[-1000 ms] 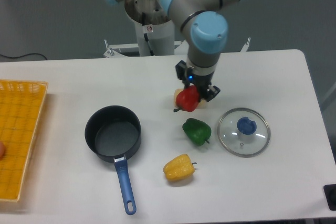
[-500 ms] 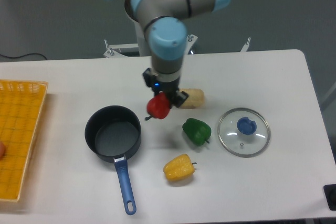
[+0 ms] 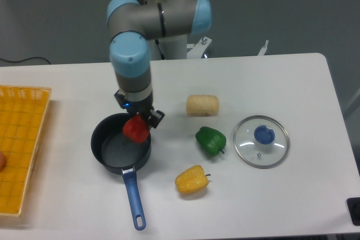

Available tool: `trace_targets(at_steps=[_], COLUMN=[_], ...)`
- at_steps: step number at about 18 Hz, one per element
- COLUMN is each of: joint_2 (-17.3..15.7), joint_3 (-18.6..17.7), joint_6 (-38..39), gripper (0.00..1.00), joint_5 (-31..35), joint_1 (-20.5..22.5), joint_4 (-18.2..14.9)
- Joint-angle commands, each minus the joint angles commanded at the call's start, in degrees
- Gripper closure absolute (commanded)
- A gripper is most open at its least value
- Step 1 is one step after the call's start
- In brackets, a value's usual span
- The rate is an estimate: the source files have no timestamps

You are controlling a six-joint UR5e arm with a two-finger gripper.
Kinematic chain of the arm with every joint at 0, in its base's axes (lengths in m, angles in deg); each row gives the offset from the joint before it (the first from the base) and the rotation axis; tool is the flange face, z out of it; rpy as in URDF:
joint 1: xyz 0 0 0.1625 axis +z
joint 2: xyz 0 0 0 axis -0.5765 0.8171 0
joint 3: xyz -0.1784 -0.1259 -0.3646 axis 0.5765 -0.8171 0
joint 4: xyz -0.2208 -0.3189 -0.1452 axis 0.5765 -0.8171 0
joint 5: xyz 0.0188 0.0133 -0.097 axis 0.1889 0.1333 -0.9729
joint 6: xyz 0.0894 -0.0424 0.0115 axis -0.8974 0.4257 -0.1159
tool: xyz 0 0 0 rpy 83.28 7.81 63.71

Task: Place the red pepper in the pot
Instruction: 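Carry the red pepper over to the dark blue saucepan, then lower the red pepper into the saucepan and open the gripper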

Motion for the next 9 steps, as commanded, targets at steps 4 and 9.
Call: trace_targets(at_steps=[4,9], joint_2=[1.14,2.98], joint_3=[0.00,0.00], joint_6=[1.06,2.02], gripper=[0.89,0.88], joint_5=[0.18,0.96], joint_1=[-0.36,-1.58], joint_4=[0.70,1.84])
